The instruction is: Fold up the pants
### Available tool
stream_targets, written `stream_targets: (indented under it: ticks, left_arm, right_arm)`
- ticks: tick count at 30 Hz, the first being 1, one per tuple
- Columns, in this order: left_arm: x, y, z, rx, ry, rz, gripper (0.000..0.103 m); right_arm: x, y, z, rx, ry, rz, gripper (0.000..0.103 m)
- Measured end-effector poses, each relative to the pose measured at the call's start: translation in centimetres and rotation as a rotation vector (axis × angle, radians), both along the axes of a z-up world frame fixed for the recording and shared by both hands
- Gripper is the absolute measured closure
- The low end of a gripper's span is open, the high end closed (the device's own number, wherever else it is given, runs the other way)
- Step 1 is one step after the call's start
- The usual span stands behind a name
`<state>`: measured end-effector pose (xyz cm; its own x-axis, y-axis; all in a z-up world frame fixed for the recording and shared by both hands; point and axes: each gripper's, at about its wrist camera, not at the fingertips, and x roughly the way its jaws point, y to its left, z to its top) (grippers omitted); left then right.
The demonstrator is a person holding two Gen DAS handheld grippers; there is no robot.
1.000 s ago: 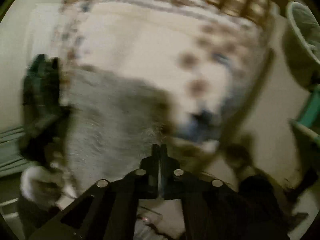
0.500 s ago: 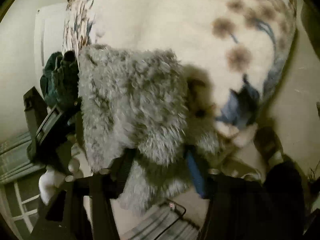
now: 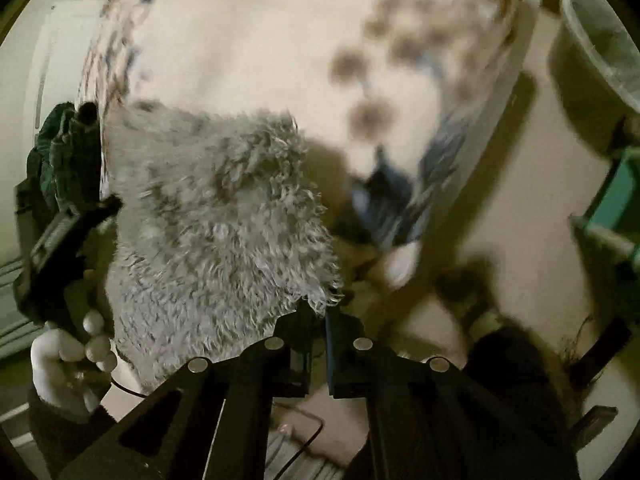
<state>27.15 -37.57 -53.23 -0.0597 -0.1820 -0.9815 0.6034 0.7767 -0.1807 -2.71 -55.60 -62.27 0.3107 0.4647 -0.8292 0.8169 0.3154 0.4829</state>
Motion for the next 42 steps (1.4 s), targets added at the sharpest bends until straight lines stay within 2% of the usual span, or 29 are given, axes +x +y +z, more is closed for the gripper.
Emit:
stream_targets:
  ticks: [2, 3, 4, 5, 8, 12, 16, 20, 22, 25, 26, 28, 29, 31, 35, 37, 39, 40, 41, 42]
  left_arm:
    - [-0.3, 1.4, 1.9, -0.041, -0.018, 0.01, 0.007]
    - [-0.6, 2.0, 3.4, -0.075, -0.025, 0.029, 0.007]
    - [-0.8, 2.8, 4.6, -0.103, -0.032, 0.05, 0.007]
    - [-1.3, 4.2, 6.2, -0.141, -0.044, 0.084, 0.007]
    - [-2.2, 8.0, 8.5, -0.206, -0.053, 0.193, 0.007]
    - [-2.1, 10.9, 7.2, -0.226, -0.025, 0.297, 0.007]
    - [0.2, 11.5, 4.0, -0.142, -0.047, 0.372, 0.007]
    - [2.9, 13.0, 2.1, -0.167, 0.0, 0.445, 0.008]
    - [3.3, 13.6, 2.6, -0.206, 0.031, 0.471, 0.008]
    - [3.0, 15.7, 5.5, -0.312, 0.054, 0.535, 0.008]
    - [2.6, 16.5, 6.5, -0.341, 0.047, 0.559, 0.008]
    - [1.3, 18.6, 8.6, -0.387, 0.02, 0.616, 0.008]
    - [0.6, 19.2, 9.1, -0.392, 0.014, 0.635, 0.008]
    - [-1.4, 20.1, 9.5, -0.377, 0.007, 0.658, 0.008]
    - [-4.5, 19.7, 7.2, -0.256, 0.002, 0.632, 0.008]
    - [-6.4, 20.0, 4.6, -0.183, 0.032, 0.627, 0.008]
    - [-7.8, 20.5, 2.2, -0.103, 0.056, 0.641, 0.008]
    - [-8.6, 21.3, 1.4, -0.127, 0.101, 0.677, 0.008]
    - [-9.4, 22.2, 1.3, -0.168, 0.131, 0.727, 0.008]
    - [-10.1, 22.9, 1.7, -0.188, 0.133, 0.754, 0.008]
  right_arm:
    - [0.4, -0.6, 1.3, 0.005, -0.008, 0.017, 0.08]
    - [0.6, -1.0, 2.3, -0.008, -0.02, 0.021, 0.06]
    - [0.4, -1.2, 3.1, -0.021, -0.033, 0.018, 0.046]
    - [0.1, -1.8, 4.4, -0.05, -0.047, 0.011, 0.043]
    - [0.5, -3.1, 7.6, -0.157, -0.072, 0.027, 0.042]
    - [5.8, -3.0, 9.2, -0.185, -0.167, 0.129, 0.042]
    - [11.7, -3.4, 6.3, -0.192, -0.19, 0.192, 0.042]
    - [15.2, -3.0, 3.2, -0.258, -0.099, 0.286, 0.042]
    - [14.8, -3.1, 3.7, -0.263, -0.087, 0.316, 0.041]
    - [14.4, -3.1, 6.3, -0.277, -0.121, 0.334, 0.037]
    - [13.9, -3.2, 7.7, -0.285, -0.152, 0.328, 0.034]
    - [12.6, -3.3, 9.3, -0.296, -0.18, 0.312, 0.017]
    - [11.7, -3.3, 10.1, -0.306, -0.192, 0.301, 0.014]
    - [10.5, -2.7, 10.7, -0.313, -0.193, 0.313, 0.013]
    - [9.0, 0.0, 9.0, -0.286, -0.134, 0.412, 0.013]
    - [8.1, 0.1, 7.0, -0.283, -0.075, 0.413, 0.013]
    - [6.9, -0.3, 4.4, -0.32, 0.045, 0.433, 0.013]
    - [6.6, -0.6, 3.6, -0.305, 0.085, 0.43, 0.013]
    - [6.1, -1.1, 3.4, -0.257, 0.095, 0.402, 0.013]
    - [6.1, -1.2, 4.1, -0.252, 0.078, 0.393, 0.013]
